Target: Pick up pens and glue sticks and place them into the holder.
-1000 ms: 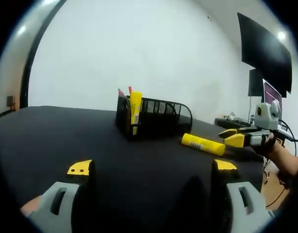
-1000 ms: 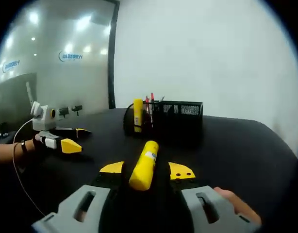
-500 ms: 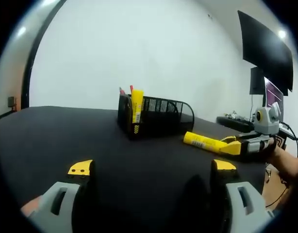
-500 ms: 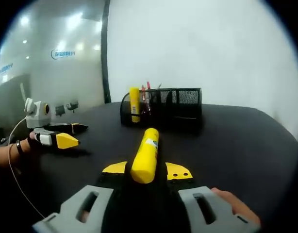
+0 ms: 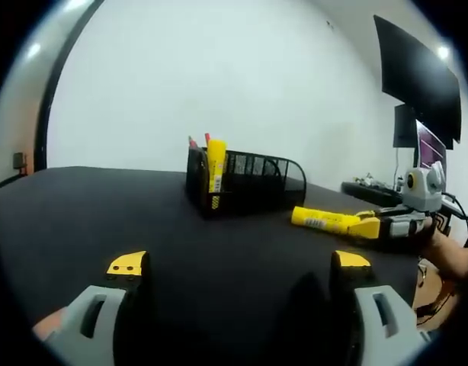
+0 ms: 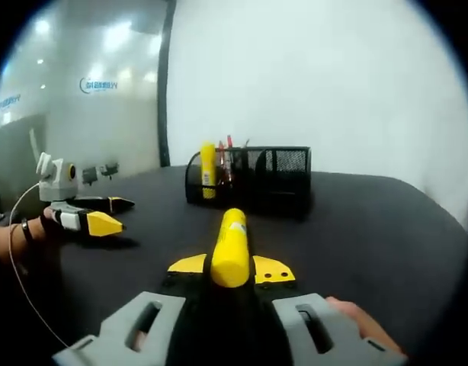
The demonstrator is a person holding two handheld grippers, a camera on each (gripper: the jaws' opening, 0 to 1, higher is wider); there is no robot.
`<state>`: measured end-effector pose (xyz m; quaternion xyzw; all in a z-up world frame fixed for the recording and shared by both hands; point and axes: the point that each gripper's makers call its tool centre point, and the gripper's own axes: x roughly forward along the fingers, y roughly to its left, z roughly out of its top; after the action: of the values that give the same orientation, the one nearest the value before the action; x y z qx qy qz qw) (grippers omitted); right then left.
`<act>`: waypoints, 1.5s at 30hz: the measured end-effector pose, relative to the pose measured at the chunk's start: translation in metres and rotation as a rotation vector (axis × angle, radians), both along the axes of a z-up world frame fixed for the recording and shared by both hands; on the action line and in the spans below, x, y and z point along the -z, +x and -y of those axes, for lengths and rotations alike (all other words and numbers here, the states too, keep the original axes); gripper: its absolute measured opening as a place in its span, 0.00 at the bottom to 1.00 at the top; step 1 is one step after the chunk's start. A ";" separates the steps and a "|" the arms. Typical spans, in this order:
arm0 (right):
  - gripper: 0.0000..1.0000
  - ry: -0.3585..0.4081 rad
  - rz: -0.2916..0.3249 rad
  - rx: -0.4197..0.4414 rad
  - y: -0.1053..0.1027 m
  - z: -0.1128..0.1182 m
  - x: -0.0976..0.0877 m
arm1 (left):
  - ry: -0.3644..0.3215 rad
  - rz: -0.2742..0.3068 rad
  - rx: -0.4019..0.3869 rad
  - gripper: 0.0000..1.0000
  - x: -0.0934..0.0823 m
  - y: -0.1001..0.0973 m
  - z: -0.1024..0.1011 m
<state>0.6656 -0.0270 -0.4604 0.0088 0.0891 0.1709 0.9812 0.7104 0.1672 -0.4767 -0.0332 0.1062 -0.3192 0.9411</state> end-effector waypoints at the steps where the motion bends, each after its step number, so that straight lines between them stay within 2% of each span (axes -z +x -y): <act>1: 0.18 0.006 0.009 0.003 0.000 0.001 -0.003 | 0.000 -0.001 0.000 0.92 0.000 0.000 0.000; 12: 0.18 -0.001 0.118 0.011 -0.002 -0.001 -0.051 | 0.003 -0.005 -0.001 0.91 0.001 0.002 -0.001; 16: 0.17 -0.022 0.127 -0.007 0.000 -0.004 -0.064 | 0.006 -0.006 -0.002 0.91 0.001 0.001 -0.001; 21: 0.17 -0.006 0.128 -0.019 0.011 0.000 -0.082 | 0.000 -0.003 0.002 0.91 0.000 0.000 0.000; 26: 0.17 -0.046 0.132 -0.028 0.017 0.003 -0.094 | 0.007 -0.011 0.013 0.91 0.002 -0.002 0.002; 31: 0.17 -0.040 0.134 -0.030 0.015 0.005 -0.094 | 0.009 -0.009 0.016 0.91 0.002 -0.003 0.002; 37: 0.17 -0.033 0.112 -0.024 0.009 0.009 -0.078 | -0.003 -0.004 0.014 0.91 0.000 -0.001 0.000; 40: 0.17 -0.009 0.125 -0.022 0.008 0.011 -0.081 | -0.005 -0.006 0.013 0.91 0.000 -0.001 0.000; 45: 0.18 -0.021 0.137 -0.038 0.008 0.008 -0.081 | -0.005 -0.004 0.010 0.91 0.000 -0.001 0.000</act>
<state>0.6737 -0.0353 -0.3797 -0.0149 0.0239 0.1885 0.9817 0.7091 0.1672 -0.4766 -0.0358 0.1074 -0.3242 0.9392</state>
